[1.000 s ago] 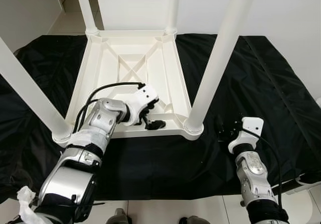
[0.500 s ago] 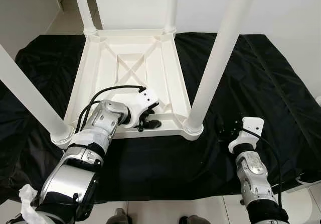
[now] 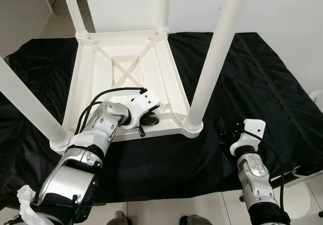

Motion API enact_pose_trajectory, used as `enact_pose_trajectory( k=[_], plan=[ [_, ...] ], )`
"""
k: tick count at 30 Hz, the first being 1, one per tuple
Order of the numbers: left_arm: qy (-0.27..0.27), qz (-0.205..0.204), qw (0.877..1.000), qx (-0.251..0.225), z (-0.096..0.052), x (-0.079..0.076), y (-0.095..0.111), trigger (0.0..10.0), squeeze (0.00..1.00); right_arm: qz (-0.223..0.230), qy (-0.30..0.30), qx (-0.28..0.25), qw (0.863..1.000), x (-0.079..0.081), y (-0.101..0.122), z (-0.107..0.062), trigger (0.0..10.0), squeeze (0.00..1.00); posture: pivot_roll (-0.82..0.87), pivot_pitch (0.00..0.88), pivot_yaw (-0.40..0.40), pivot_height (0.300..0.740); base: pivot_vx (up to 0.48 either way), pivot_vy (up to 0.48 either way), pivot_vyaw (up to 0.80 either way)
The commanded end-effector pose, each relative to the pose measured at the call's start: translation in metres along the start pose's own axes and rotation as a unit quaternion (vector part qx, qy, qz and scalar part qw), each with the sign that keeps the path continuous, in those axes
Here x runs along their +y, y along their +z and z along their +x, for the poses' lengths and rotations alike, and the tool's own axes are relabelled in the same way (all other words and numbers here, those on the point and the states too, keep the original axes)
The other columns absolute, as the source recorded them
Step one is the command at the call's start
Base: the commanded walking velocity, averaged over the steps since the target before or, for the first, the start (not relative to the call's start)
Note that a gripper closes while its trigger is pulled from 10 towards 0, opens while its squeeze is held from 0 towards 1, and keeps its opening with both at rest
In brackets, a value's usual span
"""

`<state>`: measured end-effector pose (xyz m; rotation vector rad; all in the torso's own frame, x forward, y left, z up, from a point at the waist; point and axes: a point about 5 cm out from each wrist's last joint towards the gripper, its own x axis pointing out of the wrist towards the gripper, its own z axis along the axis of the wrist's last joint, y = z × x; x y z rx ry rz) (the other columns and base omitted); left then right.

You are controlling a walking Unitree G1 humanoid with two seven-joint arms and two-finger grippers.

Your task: Building children table

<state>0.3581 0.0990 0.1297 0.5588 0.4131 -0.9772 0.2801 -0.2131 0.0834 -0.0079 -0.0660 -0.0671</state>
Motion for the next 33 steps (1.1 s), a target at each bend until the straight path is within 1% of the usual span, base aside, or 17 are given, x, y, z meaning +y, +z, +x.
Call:
enact_pose_trajectory(
  k=[1, 6, 9, 18, 19, 20, 21, 24, 25, 26, 27, 28, 29, 30, 31, 32, 33],
  plan=[
    [0.118, -0.013, 0.992, 0.041, -0.016, 0.021, -0.023, 0.0, 0.0, 0.005, -0.005, 0.006, 1.0, -0.001, -0.002, -0.003, 10.0, 0.0, 0.0, 0.04, 0.039, 0.74, 0.0, 0.0, 0.0],
    [0.094, 0.012, 0.994, 0.052, -0.027, 0.022, -0.033, 0.0, 0.0, 0.004, -0.002, 0.007, 1.0, 0.0, -0.002, -0.001, 10.0, 0.0, 0.0, 0.044, 0.035, 0.74, 0.0, 0.0, 0.0],
    [0.037, 0.048, 0.996, 0.059, -0.037, 0.017, -0.041, 0.0, 0.0, 0.004, 0.003, 0.008, 1.0, 0.003, -0.003, -0.001, 10.0, 0.0, 0.01, 0.048, 0.035, 0.74, 0.0, 0.0, 0.0],
    [-0.001, 0.058, 0.997, 0.06, -0.045, 0.012, -0.049, 0.0, 0.0, 0.005, 0.001, 0.008, 1.0, 0.002, -0.002, -0.001, 10.0, 0.0, 0.0, 0.049, 0.037, 0.74, 0.0, 0.0, 0.0],
    [0.001, 0.062, 0.996, 0.065, -0.046, 0.013, -0.051, 6.5, 0.0, 0.005, 0.0, 0.009, 1.0, 0.001, -0.003, -0.002, 10.0, 0.0, 0.0, 0.052, 0.035, 0.74, 0.0, 0.0, 0.0],
    [0.001, 0.062, 0.996, 0.065, -0.046, 0.013, -0.051, 6.5, 0.0, 0.005, 0.0, 0.009, 1.0, 0.001, -0.003, -0.002, 10.0, 0.0, 0.0, 0.052, 0.035, 0.74, 0.0, 0.0, 0.0],
    [0.001, 0.066, 0.996, 0.067, -0.046, 0.014, -0.051, 4.8, 0.0, 0.005, 0.0, 0.009, 1.0, 0.001, -0.003, -0.002, 10.0, 0.0, 0.0, 0.05, 0.037, 0.74, 0.0, 0.0, 0.0],
    [0.006, 0.068, 0.995, 0.071, -0.047, 0.015, -0.053, 4.7, 0.0, 0.004, -0.001, 0.01, 1.0, 0.001, -0.003, -0.003, 10.0, 0.0, 0.0, 0.054, 0.035, 0.74, 0.0, 0.0, 0.0],
    [-0.002, 0.077, 0.994, 0.076, -0.05, 0.015, -0.056, 5.3, 0.0, 0.004, -0.001, 0.01, 1.0, 0.001, -0.004, -0.003, 10.0, 0.0, 0.0, 0.056, 0.036, 0.74, 0.0, 0.0, 0.0],
    [-0.002, 0.077, 0.994, 0.076, -0.05, 0.015, -0.056, 5.3, 0.0, 0.004, -0.001, 0.01, 1.0, 0.001, -0.004, -0.003, 10.0, 0.0, 0.0, 0.056, 0.036, 0.74, 0.0, 0.0, 0.0],
    [-0.005, 0.086, 0.993, 0.081, -0.053, 0.017, -0.06, 9.9, 0.0, 0.003, -0.002, 0.011, 1.0, 0.0, -0.004, -0.004, 10.0, 0.0, 0.0, 0.056, 0.036, 0.74, 0.0, 0.0, 0.0],
    [-0.005, 0.086, 0.993, 0.081, -0.053, 0.017, -0.06, 9.9, 0.0, 0.003, -0.002, 0.011, 1.0, 0.0, -0.004, -0.004, 10.0, 0.0, 0.0, 0.056, 0.036, 0.74, 0.0, 0.0, 0.0],
    [-0.001, 0.091, 0.991, 0.094, -0.059, 0.021, -0.066, 8.7, 0.0, 0.003, -0.002, 0.011, 1.0, 0.0, -0.004, -0.004, 10.0, 0.0, 0.0, 0.056, 0.036, 0.74, 0.0, 0.0, 0.0],
    [0.002, 0.095, 0.99, 0.103, -0.065, 0.025, -0.07, 10.0, 0.0, 0.003, -0.003, 0.012, 1.0, 0.0, -0.004, -0.005, 10.0, 0.0, 0.0, 0.057, 0.036, 0.74, 0.0, 0.0, 0.0],
    [0.002, 0.095, 0.99, 0.103, -0.065, 0.025, -0.07, 10.0, 0.0, 0.003, -0.003, 0.012, 1.0, 0.0, -0.004, -0.005, 10.0, 0.0, 0.0, 0.057, 0.036, 0.74, 0.0, 0.0, 0.0],
    [0.01, 0.098, 0.989, 0.113, -0.069, 0.03, -0.074, 8.9, 0.0, 0.002, -0.003, 0.012, 1.0, -0.001, -0.004, -0.006, 10.0, 0.0, 0.0, 0.057, 0.036, 0.74, 0.0, 0.0, 0.0],
    [0.01, 0.098, 0.989, 0.113, -0.069, 0.03, -0.074, 8.9, 0.0, 0.002, -0.003, 0.012, 1.0, -0.001, -0.004, -0.006, 10.0, 0.0, 0.0, 0.057, 0.036, 0.74, 0.0, 0.0, 0.0]
  ],
)
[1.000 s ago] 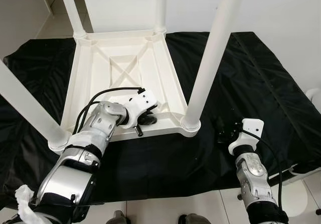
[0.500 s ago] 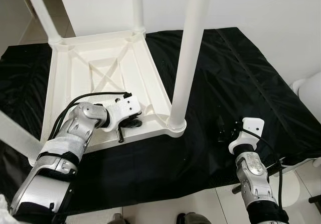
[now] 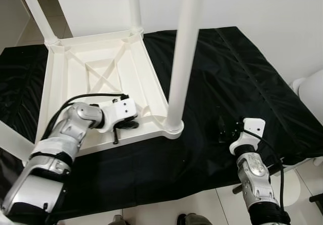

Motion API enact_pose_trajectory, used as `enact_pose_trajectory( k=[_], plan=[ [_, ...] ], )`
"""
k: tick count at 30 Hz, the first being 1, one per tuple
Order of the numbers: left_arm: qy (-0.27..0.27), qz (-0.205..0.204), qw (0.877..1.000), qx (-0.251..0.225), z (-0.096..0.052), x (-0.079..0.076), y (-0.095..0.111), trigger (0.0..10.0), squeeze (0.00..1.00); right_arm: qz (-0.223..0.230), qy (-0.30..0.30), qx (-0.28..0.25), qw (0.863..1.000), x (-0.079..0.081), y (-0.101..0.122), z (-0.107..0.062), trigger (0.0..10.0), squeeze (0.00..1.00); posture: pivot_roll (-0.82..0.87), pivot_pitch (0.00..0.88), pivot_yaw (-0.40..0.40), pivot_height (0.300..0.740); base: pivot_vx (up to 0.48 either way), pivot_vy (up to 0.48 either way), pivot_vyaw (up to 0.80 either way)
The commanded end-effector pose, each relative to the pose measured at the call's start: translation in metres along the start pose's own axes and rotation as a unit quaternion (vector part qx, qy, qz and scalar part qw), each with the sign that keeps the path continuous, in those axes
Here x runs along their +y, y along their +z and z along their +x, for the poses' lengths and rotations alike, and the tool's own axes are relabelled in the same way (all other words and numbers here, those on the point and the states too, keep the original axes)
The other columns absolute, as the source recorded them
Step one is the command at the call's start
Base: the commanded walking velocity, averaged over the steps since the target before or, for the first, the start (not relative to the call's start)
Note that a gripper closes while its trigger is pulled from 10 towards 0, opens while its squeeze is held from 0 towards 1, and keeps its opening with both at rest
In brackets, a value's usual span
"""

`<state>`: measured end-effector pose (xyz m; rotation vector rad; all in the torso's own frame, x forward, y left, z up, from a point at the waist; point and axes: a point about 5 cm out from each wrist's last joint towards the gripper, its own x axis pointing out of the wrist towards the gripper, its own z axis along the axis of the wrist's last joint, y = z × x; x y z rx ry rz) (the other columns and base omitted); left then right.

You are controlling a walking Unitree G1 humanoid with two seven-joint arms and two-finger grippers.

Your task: Building children table

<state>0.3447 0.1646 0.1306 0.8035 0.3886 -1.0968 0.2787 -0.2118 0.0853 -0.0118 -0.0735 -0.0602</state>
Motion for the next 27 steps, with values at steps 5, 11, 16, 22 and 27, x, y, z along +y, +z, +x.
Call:
enact_pose_trajectory(
  k=[5, 11, 16, 22, 27],
  plan=[
    [0.035, -0.02, 0.995, 0.09, -0.028, 0.005, -0.041, 10.0, 0.0, 0.003, -0.008, 0.017, 1.0, -0.002, -0.007, -0.005, 10.0, 0.0, -0.01, 0.059, 0.039, 0.74, 0.0, 0.0, 0.0],
    [0.016, -0.01, 0.996, 0.086, -0.03, 0.002, -0.04, 10.0, 1.0, 0.003, -0.007, 0.018, 1.0, -0.002, -0.007, -0.006, 10.0, 0.0, -0.01, 0.061, 0.038, 0.74, 0.0, 0.0, 0.0],
    [-0.003, -0.014, 0.997, 0.071, -0.032, 0.0, -0.037, 10.0, 0.0, 0.001, -0.004, 0.016, 1.0, -0.001, -0.007, -0.007, 10.0, 0.0, -0.01, 0.058, 0.036, 0.74, 0.0, 0.0, 0.0],
    [-0.016, -0.035, 0.999, 0.026, -0.039, 0.0, -0.031, 10.0, 0.0, -0.001, 0.002, 0.015, 1.0, 0.0, -0.007, -0.008, 10.0, 0.0, 0.0, 0.055, 0.03, 0.74, 0.0, 0.0, 0.0],
    [-0.026, -0.068, 0.997, -0.026, -0.046, -0.001, -0.025, 10.0, 0.0, 0.002, 0.007, 0.016, 1.0, 0.003, -0.008, -0.01, 10.0, 0.0, 0.01, 0.052, 0.025, 0.74, 0.0, 0.0, 0.0]
  ],
)
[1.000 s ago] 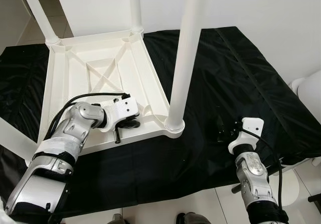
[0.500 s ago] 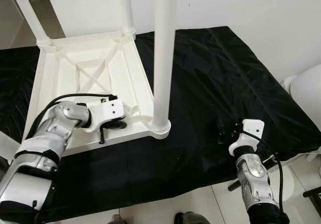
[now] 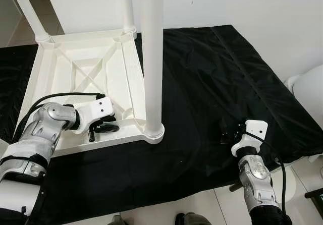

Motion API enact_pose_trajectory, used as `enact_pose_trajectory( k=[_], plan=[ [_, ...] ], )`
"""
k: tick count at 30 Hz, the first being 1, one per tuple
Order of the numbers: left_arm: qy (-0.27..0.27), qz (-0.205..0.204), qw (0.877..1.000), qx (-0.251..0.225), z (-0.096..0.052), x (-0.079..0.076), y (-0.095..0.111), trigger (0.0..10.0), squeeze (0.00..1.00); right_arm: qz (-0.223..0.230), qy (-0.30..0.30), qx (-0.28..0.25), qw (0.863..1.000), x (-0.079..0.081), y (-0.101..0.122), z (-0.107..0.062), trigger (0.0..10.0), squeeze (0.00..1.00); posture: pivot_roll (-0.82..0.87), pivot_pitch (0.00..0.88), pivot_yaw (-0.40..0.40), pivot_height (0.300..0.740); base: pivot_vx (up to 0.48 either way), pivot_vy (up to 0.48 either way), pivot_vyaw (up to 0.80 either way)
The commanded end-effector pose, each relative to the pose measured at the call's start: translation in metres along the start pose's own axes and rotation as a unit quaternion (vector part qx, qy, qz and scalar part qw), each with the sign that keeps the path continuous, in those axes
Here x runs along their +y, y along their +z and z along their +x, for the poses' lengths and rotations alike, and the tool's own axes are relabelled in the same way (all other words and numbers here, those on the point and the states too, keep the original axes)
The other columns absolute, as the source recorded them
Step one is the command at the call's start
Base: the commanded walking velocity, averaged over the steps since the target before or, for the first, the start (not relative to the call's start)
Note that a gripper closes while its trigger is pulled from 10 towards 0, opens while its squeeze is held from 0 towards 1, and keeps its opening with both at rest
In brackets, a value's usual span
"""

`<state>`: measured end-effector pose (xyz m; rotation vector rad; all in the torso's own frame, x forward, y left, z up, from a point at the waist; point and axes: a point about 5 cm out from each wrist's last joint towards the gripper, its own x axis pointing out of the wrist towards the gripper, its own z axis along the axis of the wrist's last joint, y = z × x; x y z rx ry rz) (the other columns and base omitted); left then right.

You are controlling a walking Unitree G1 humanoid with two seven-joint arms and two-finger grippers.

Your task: Building children table

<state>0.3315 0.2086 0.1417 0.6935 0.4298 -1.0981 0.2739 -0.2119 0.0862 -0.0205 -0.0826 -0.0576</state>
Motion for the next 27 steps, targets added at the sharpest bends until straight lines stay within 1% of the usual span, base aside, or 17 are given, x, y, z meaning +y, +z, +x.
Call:
enact_pose_trajectory(
  k=[1, 4, 5, 7, 8, 9, 10, 11, 12, 14, 15, 17, 20, 22, 25, 26, 27],
  plan=[
    [-0.015, -0.016, 1.0, -0.012, -0.005, -0.003, -0.001, 10.0, 0.0, 0.006, 0.006, 0.021, 1.0, 0.003, -0.009, -0.005, 10.0, 0.0, 0.01, 0.052, 0.025, 0.74, 0.0, 0.0, 0.0],
    [-0.028, -0.039, 0.997, -0.061, -0.014, -0.006, 0.004, 10.0, 0.0, 0.007, 0.011, 0.022, 1.0, 0.005, -0.01, -0.005, 10.0, 0.0, 0.01, 0.048, 0.018, 0.74, 0.0, 0.0, 0.0],
    [-0.028, -0.039, 0.997, -0.061, -0.014, -0.006, 0.004, 10.0, 0.0, 0.007, 0.011, 0.022, 1.0, 0.005, -0.01, -0.005, 10.0, 0.0, 0.01, 0.048, 0.018, 0.74, 0.0, 0.0, 0.0],
    [-0.027, -0.063, 0.991, -0.118, -0.019, -0.009, 0.012, 10.0, 0.0, 0.004, 0.015, 0.022, 1.0, 0.006, -0.01, -0.005, 10.0, 0.0, 0.02, 0.044, 0.015, 0.74, 0.0, 0.0, 0.0],
    [-0.027, -0.063, 0.991, -0.118, -0.019, -0.009, 0.012, 10.0, 0.0, 0.004, 0.015, 0.022, 1.0, 0.006, -0.01, -0.005, 10.0, 0.0, 0.02, 0.044, 0.015, 0.74, 0.0, 0.0, 0.0],
    [-0.018, -0.066, 0.986, -0.152, -0.021, -0.011, 0.016, 10.0, 0.0, 0.002, 0.016, 0.021, 1.0, 0.006, -0.01, -0.005, 10.0, 0.0, 0.02, 0.037, 0.012, 0.74, 0.0, 0.0, 0.0],
    [-0.018, -0.066, 0.986, -0.152, -0.021, -0.011, 0.016, 10.0, 0.0, 0.002, 0.016, 0.021, 1.0, 0.006, -0.01, -0.005, 10.0, 0.0, 0.02, 0.037, 0.012, 0.74, 0.0, 0.0, 0.0],
    [-0.003, -0.071, 0.978, -0.197, -0.023, -0.016, 0.021, 10.0, 0.0, 0.003, 0.016, 0.018, 1.0, 0.007, -0.01, -0.005, 10.0, 0.0, 0.03, 0.032, 0.01, 0.74, 0.0, 0.0, 0.0],
    [-0.003, -0.071, 0.978, -0.197, -0.023, -0.016, 0.021, 10.0, 0.0, 0.003, 0.016, 0.018, 1.0, 0.007, -0.01, -0.005, 10.0, 0.0, 0.03, 0.032, 0.01, 0.74, 0.0, 0.0, 0.0],
    [0.026, -0.086, 0.963, -0.254, -0.025, -0.021, 0.026, 10.0, 0.0, 0.006, 0.016, 0.014, 1.0, 0.008, -0.009, -0.006, 10.0, 0.0, 0.04, 0.026, 0.006, 0.74, 0.0, 0.0, 0.0],
    [0.026, -0.086, 0.963, -0.254, -0.025, -0.021, 0.026, 10.0, 0.0, 0.006, 0.016, 0.014, 1.0, 0.008, -0.009, -0.006, 10.0, 0.0, 0.04, 0.026, 0.006, 0.74, 0.0, 0.0, 0.0],
    [0.044, -0.106, 0.952, -0.282, -0.028, -0.028, 0.026, 10.0, 0.0, 0.011, 0.013, 0.01, 1.0, 0.009, -0.008, -0.008, 10.0, 0.0, 0.05, 0.021, -0.001, 0.74, 0.0, 0.0, 0.0],
    [0.051, -0.116, 0.946, -0.299, -0.029, -0.033, 0.027, 10.0, 0.0, 0.013, 0.008, 0.007, 1.0, 0.009, -0.008, -0.01, 10.0, 0.0, 0.06, 0.014, -0.007, 0.74, 0.0, 0.0, 0.0],
    [0.062, -0.147, 0.93, -0.332, -0.029, -0.047, 0.033, 10.0, 0.0, 0.009, 0.0, 0.001, 1.0, 0.009, -0.007, -0.015, 10.0, 0.0, 0.08, 0.003, -0.024, 0.74, 0.0, 0.0, 0.0],
    [0.072, -0.16, 0.923, -0.343, -0.028, -0.051, 0.035, 10.0, 0.0, 0.008, -0.002, 0.0, 1.0, 0.01, -0.006, -0.017, 10.0, 0.0, 0.09, 0.0, -0.028, 0.74, 0.0, 0.0, 0.0],
    [0.083, -0.176, 0.915, -0.354, -0.027, -0.055, 0.037, 10.0, 0.0, 0.005, -0.006, -0.004, 1.0, 0.01, -0.005, -0.018, 10.0, 0.0, 0.09, 0.0, -0.031, 0.74, 0.0, 0.0, 0.0],
    [0.083, -0.176, 0.915, -0.354, -0.027, -0.055, 0.037, 10.0, 0.0, 0.005, -0.006, -0.004, 1.0, 0.01, -0.005, -0.018, 10.0, 0.0, 0.09, 0.0, -0.031, 0.74, 0.0, 0.0, 0.0]
  ],
)
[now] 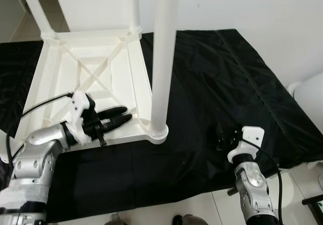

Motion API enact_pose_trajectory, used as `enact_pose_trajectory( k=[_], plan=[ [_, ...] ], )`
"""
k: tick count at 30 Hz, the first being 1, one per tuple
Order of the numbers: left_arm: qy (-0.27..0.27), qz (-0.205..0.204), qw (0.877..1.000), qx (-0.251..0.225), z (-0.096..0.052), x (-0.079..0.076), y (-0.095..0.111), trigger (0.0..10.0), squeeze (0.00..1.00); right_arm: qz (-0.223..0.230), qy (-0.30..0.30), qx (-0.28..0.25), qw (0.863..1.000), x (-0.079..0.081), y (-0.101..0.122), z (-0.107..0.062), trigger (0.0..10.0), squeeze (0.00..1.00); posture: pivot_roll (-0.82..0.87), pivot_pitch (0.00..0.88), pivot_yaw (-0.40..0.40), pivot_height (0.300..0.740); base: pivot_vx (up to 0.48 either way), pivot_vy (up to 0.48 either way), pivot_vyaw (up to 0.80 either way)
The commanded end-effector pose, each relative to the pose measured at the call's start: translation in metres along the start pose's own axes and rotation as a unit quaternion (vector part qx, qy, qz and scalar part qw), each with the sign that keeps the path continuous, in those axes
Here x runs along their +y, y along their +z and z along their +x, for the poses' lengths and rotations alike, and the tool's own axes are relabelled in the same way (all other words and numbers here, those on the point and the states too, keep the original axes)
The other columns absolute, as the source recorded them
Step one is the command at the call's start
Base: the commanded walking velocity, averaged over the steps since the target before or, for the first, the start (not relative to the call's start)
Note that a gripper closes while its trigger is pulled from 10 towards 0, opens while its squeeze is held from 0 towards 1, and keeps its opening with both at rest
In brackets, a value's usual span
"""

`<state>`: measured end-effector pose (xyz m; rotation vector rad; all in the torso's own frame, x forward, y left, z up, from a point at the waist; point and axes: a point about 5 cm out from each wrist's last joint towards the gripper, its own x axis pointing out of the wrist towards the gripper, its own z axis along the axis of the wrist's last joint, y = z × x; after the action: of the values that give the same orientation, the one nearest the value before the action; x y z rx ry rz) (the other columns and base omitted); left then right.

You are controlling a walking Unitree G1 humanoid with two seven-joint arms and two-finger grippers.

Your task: Building children table

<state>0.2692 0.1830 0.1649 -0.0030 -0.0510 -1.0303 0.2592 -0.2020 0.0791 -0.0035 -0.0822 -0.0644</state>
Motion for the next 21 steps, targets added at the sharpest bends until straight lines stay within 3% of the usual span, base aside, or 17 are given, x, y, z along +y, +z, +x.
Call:
enact_pose_trajectory(
  k=[1, 3, 11, 12, 18, 21],
  plan=[
    [0.016, -0.001, 1.0, -0.007, -0.001, 0.002, 0.005, 10.0, 0.0, -0.003, -0.003, -0.005, 1.0, 0.001, 0.001, -0.002, 10.0, 0.0, 0.09, 0.0, -0.031, 0.74, 0.0, 0.0, 0.0],
    [0.06, -0.019, 0.997, -0.044, 0.002, -0.002, 0.005, 10.0, 0.0, -0.003, -0.018, -0.015, 1.0, 0.003, 0.005, -0.003, 10.0, 0.0, 0.11, 0.0, -0.045, 0.74, 0.0, 0.0, 0.0],
    [0.112, -0.011, 0.991, -0.078, 0.01, -0.014, 0.0, 10.0, 0.0, -0.012, -0.048, -0.031, 0.998, 0.005, 0.011, -0.009, 10.0, 0.0, 0.11, 0.0, -0.055, 0.74, 0.0, 0.0, 0.0],
    [0.126, -0.028, 0.989, -0.069, 0.016, -0.018, -0.006, 10.0, 0.0, -0.016, -0.052, -0.036, 0.998, 0.007, 0.012, -0.012, 10.0, 0.0, 0.11, 0.0, -0.055, 0.74, 0.0, 0.0, 0.0],
    [0.146, -0.019, 0.989, -0.028, 0.028, -0.026, -0.02, 10.0, 0.0, -0.024, -0.061, -0.038, 0.997, 0.007, 0.014, -0.019, 10.0, 0.0, 0.09, 0.0, -0.049, 0.74, 0.0, 0.0, 0.0],
    [0.171, -0.006, 0.985, 0.006, 0.042, -0.026, -0.028, 10.0, 0.0, -0.038, -0.059, -0.041, 0.997, 0.009, 0.019, -0.027, 10.0, 0.0, 0.07, 0.0, -0.04, 0.74, 0.0, 0.0, 0.0]
  ],
)
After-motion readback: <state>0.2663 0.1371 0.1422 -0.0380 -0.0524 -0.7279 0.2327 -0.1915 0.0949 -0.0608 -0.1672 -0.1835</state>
